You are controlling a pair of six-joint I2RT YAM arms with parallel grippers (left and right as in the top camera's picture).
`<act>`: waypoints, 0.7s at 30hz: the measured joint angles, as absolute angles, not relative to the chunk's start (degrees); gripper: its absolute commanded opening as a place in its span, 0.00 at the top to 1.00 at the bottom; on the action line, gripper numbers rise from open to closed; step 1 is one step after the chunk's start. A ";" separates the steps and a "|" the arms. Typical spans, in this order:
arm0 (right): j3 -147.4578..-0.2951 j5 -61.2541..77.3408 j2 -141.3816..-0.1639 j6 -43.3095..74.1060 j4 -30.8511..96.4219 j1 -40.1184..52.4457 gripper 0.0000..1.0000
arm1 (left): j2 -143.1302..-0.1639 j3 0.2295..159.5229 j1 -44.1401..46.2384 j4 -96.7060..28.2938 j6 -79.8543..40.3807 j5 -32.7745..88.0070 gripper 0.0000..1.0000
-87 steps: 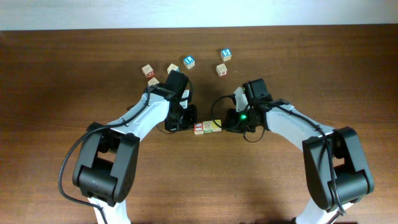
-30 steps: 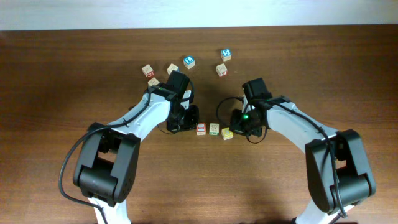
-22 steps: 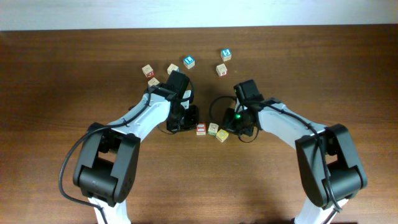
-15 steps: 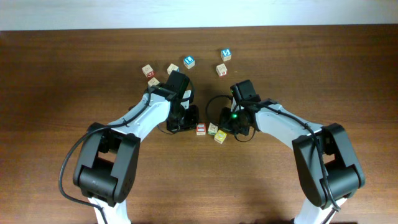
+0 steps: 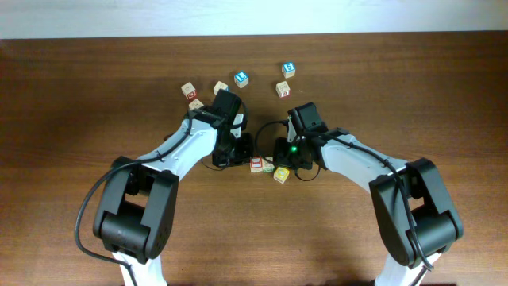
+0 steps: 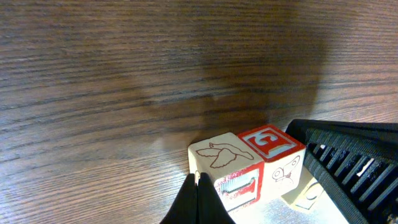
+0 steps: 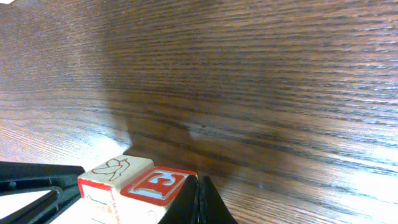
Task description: Rotate 3 blocks
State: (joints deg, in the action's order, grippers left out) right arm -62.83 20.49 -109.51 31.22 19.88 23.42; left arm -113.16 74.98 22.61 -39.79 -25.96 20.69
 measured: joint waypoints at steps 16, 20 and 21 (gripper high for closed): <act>-77.25 22.24 -109.95 27.00 40.32 22.70 0.92 | -113.16 74.98 22.55 -39.72 -25.93 20.84 1.00; -79.99 21.56 -109.95 26.55 49.39 22.70 0.91 | -113.16 74.98 22.57 -39.75 -25.96 21.04 1.00; -79.99 20.93 -109.95 26.57 50.92 22.70 0.91 | -113.16 74.98 22.57 -39.75 -25.93 21.04 1.00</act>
State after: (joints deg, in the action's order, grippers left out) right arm -79.99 20.93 -109.95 26.57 50.92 22.70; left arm -113.16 74.98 22.57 -39.75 -25.93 21.04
